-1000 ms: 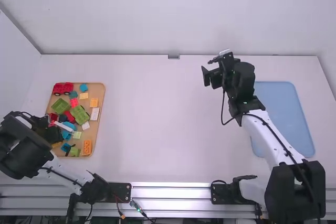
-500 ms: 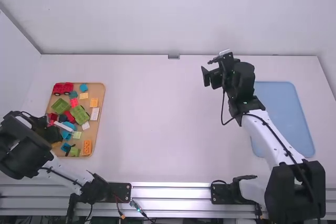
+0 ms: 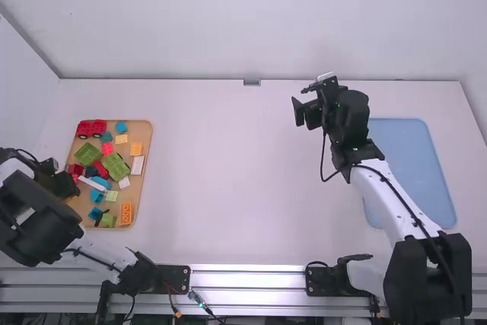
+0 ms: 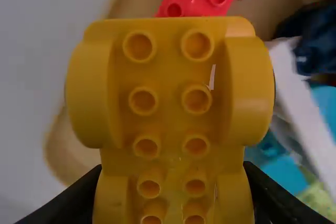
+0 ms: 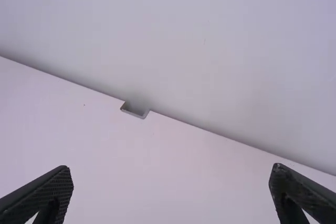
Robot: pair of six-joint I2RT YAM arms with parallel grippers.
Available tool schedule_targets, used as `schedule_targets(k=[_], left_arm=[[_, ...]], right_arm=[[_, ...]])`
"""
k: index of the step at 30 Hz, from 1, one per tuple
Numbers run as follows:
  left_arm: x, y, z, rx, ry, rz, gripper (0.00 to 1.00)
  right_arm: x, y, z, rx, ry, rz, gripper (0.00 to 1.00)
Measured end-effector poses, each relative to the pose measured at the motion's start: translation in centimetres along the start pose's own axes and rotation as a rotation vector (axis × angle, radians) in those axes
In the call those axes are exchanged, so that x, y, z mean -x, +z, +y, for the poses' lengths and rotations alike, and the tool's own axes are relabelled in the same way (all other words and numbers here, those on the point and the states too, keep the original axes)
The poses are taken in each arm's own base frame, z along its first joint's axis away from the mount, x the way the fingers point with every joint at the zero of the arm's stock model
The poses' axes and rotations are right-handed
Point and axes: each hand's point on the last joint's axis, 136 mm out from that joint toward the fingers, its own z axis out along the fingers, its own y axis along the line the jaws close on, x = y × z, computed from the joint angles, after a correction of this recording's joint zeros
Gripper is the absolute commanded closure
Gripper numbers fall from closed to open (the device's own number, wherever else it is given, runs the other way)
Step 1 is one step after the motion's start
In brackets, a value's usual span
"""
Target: Assemble lego blocks to make yellow taxi
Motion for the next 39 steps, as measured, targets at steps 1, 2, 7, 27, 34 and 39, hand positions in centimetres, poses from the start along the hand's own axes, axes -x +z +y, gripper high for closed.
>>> schedule_targets(k=[1, 2, 7, 27, 34, 39], left_arm=[[0.4, -1.3, -0.6, 0.006, 0.016, -0.028, 0.84], [0.7, -2.3, -1.3, 0.009, 0.036, -0.049, 0.84], [2.5, -6.8, -7.2, -0.012, 0.226, -0.168, 0.88], [-9.3, -6.9, -40.5, -0.216, 1.476, -0.101, 0.95], [-13.3, -2.7, -46.4, -0.210, 1.772, -0.043, 0.98], [-16.6, -0.9, -48.1, -0.162, 1.915, -0.047, 0.98]], right_arm=[[0.0, 0.0, 0.0, 0.000, 0.001, 0.001, 0.01], [0.0, 0.0, 0.0, -0.001, -0.001, 0.001, 0.01], [0.0, 0.0, 0.0, -0.001, 0.012, 0.001, 0.01], [0.1, -7.3, -3.9, -0.118, 0.181, 0.063, 0.01], [0.2, -8.9, -5.3, -0.165, 0.197, 0.051, 0.01], [-0.5, -9.4, -5.7, -0.184, 0.201, 0.035, 0.01]])
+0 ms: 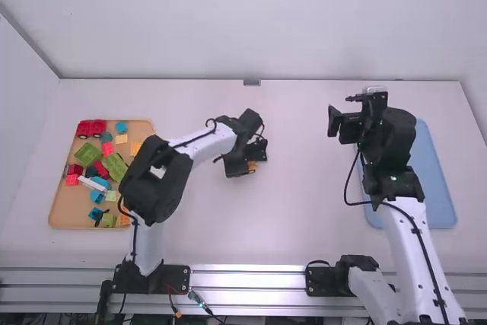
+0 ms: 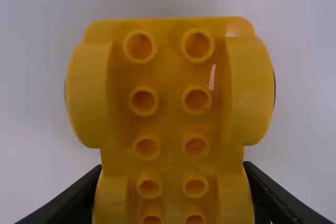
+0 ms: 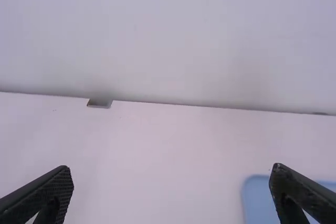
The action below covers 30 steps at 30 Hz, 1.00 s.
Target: Assemble lego blocks to make yellow taxi
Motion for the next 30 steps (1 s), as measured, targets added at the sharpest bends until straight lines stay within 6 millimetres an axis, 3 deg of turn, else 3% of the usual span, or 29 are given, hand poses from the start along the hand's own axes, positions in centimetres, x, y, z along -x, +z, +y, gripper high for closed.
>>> schedule_targets(k=[6, 9, 15, 17, 18, 25, 30], left_arm=[[2.7, 0.8, -3.5, -0.025, 0.164, -0.047, 0.90], [2.5, 1.4, -4.1, -0.046, 0.173, -0.056, 0.88], [1.7, 2.1, -4.6, -0.068, 0.158, -0.057, 0.66], [1.7, 2.1, -4.6, -0.071, 0.155, -0.055, 0.34], [1.7, 2.1, -4.7, -0.071, 0.155, -0.054, 0.01], [-0.2, 1.1, -6.1, -0.154, 0.150, 0.032, 0.01], [1.7, -2.1, -4.8, -0.165, 0.170, -0.026, 0.01]], right_arm=[[-0.5, 0.0, 0.1, 0.002, -0.002, 0.006, 0.01], [-0.5, 0.0, 0.4, 0.011, -0.004, 0.007, 0.01], [-0.5, 0.0, 0.5, 0.012, -0.004, 0.007, 0.01], [-0.5, 0.0, 0.5, 0.013, -0.005, 0.007, 0.01], [-0.5, 0.0, 0.5, 0.012, -0.004, 0.006, 0.01], [-0.5, 0.0, 0.5, 0.012, -0.005, 0.006, 0.01], [-0.5, 0.0, 0.5, 0.013, -0.003, 0.006, 0.01]])
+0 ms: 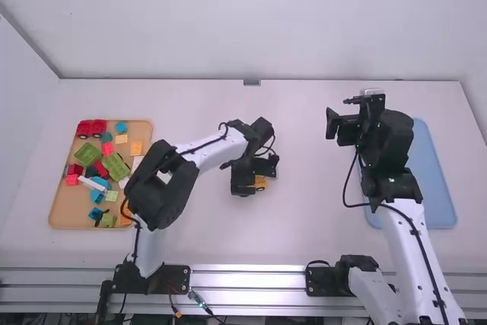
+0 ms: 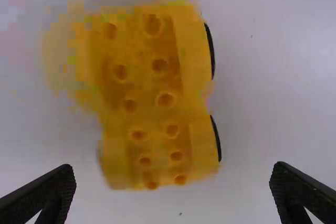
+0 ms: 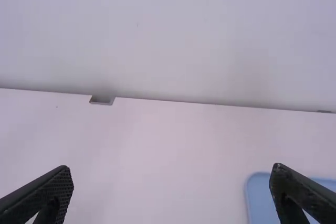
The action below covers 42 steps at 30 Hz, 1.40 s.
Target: Assemble lego blocks to make yellow taxi
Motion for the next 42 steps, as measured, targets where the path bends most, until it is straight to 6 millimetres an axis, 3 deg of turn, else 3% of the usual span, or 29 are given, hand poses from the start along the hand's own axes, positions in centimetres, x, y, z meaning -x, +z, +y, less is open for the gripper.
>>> schedule_targets(k=[4, 7, 11, 14, 15, 17, 18, 22, 28, 31, 35, 37, 39, 42], left_arm=[[-0.7, -3.1, 2.2, 0.061, -0.059, -0.054, 0.01], [-3.4, -6.1, 5.2, 0.149, -0.226, -0.101, 0.01], [-8.4, -9.5, 9.6, 0.271, -0.527, -0.159, 0.01], [-14.6, -12.0, 12.7, 0.357, -0.900, -0.193, 0.01], [-15.8, -12.2, 13.0, 0.370, -0.965, -0.193, 0.01], [-20.0, -12.8, 14.0, 0.421, -1.206, -0.190, 0.01], [-20.5, -12.9, 14.1, 0.428, -1.239, -0.192, 0.01], [-27.1, -13.5, 14.5, 0.449, -1.646, -0.258, 0.01], [-32.8, -13.1, 12.2, 0.387, -1.899, -0.245, 0.01], [-34.5, -12.3, 11.5, 0.370, -1.917, -0.207, 0.01], [-35.2, -10.7, 11.4, 0.339, -1.862, -0.157, 0.00], [-35.4, -10.0, 11.4, 0.331, -1.827, -0.128, 0.04], [-35.9, -9.3, 11.4, 0.336, -1.785, -0.081, 0.16], [-36.5, -9.1, 12.1, 0.376, -1.737, -0.069, 0.14]], right_arm=[[0.0, 0.0, 0.0, 0.000, -0.004, 0.000, 0.01], [0.0, 0.0, 0.0, 0.000, -0.002, 0.000, 0.01], [0.1, 0.0, 0.0, 0.000, 0.000, -0.004, 0.01], [0.6, 0.0, 0.0, 0.000, -0.008, -0.024, 0.01], [0.7, 0.0, 0.0, 0.002, -0.008, -0.028, 0.01], [0.9, 0.0, 0.2, 0.014, -0.007, -0.036, 0.01], [1.0, 0.0, 0.3, 0.018, -0.008, -0.039, 0.01], [1.4, -0.1, 0.7, 0.040, -0.013, -0.057, 0.01], [1.9, -0.1, 0.7, 0.044, -0.018, -0.080, 0.01], [2.1, -0.1, 0.7, 0.044, -0.017, -0.087, 0.01], [2.2, -0.1, 0.7, 0.044, -0.020, -0.091, 0.01], [2.2, -0.1, 0.7, 0.044, -0.019, -0.091, 0.01], [2.2, -0.1, 0.8, 0.048, -0.017, -0.090, 0.01], [2.3, -0.1, 1.2, 0.062, -0.022, -0.093, 0.01]])
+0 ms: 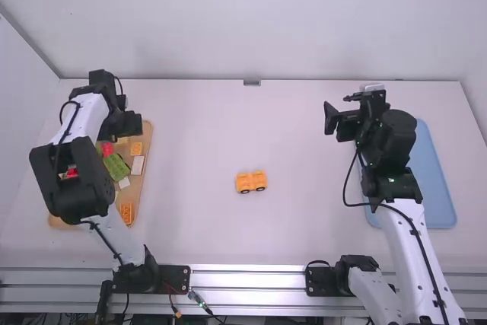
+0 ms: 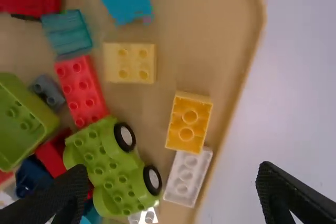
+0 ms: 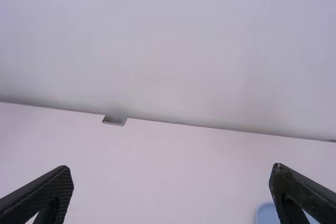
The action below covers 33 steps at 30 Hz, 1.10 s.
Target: Assemble lego blocks to make yellow taxi
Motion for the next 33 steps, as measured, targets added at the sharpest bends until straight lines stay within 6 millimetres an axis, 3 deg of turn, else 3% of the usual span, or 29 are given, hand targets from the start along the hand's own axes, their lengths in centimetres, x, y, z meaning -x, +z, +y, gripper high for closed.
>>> schedule_targets(k=[3, 4, 13, 19, 26, 33], left_arm=[[0.5, 0.3, 0.2, 0.015, 0.036, -0.026, 0.14], [0.5, 0.7, 0.3, 0.021, 0.052, -0.032, 0.19], [-1.7, 3.3, -0.2, 0.007, 0.099, 0.003, 0.29], [-1.7, 4.3, -0.7, -0.013, 0.102, -0.023, 0.27], [-2.0, 5.4, -1.4, -0.048, 0.114, -0.047, 0.31], [-2.1, 6.1, -0.7, -0.059, 0.092, -0.058, 0.35]], right_arm=[[0.2, 0.1, 0.8, 0.024, -0.008, -0.009, 0.01], [0.3, 0.1, 1.1, 0.034, -0.011, -0.012, 0.01], [0.4, 0.3, 2.1, 0.039, -0.020, -0.012, 0.01], [0.3, 0.3, 2.1, 0.037, -0.020, -0.010, 0.01], [0.3, 0.3, 2.1, 0.036, -0.021, -0.011, 0.01], [0.3, 0.3, 2.2, 0.038, -0.020, -0.010, 0.01]])
